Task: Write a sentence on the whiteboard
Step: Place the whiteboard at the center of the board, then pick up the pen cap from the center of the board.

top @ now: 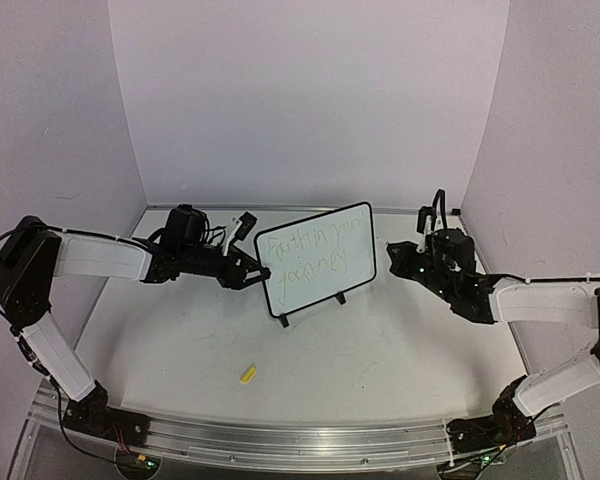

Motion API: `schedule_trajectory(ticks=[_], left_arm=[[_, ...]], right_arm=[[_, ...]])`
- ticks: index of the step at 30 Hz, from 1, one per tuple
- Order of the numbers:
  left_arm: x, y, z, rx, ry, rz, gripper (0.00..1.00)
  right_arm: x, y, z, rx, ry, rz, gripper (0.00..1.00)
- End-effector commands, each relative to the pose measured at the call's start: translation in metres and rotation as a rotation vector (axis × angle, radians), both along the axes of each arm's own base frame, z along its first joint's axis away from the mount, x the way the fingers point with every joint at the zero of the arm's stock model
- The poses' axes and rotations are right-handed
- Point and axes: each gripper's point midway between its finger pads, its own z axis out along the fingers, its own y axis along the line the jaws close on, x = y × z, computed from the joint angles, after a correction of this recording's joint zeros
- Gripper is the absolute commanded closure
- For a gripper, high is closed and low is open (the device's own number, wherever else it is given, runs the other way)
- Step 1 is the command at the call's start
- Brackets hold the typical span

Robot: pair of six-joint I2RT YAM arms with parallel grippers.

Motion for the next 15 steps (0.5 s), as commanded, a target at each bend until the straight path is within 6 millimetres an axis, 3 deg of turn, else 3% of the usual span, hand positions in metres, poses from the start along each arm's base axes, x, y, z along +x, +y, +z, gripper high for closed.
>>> schedule_trajectory(ticks=[1,5,10,15], left_arm=[[0.006,0.007,0.026,-0.026,-0.096,0.069,0.42],[0.009,0.023,0.036,-0.040,-0.131,0.174,0.41],[0.017,0.060,0.062,-0.074,-0.159,0.420,0.41],[0.007,0.090,0.057,-0.092,-0.082,0.570,0.42]], right_arm=[[-0.006,-0.005,0.011,-0.013,-0.025,-0.005,1.00],[-0.010,-0.006,0.016,-0.032,-0.018,0.007,1.00],[-0.021,-0.013,0.023,-0.057,0.004,0.017,1.00],[-0.040,-0.028,0.026,-0.033,0.017,0.001,1.00]])
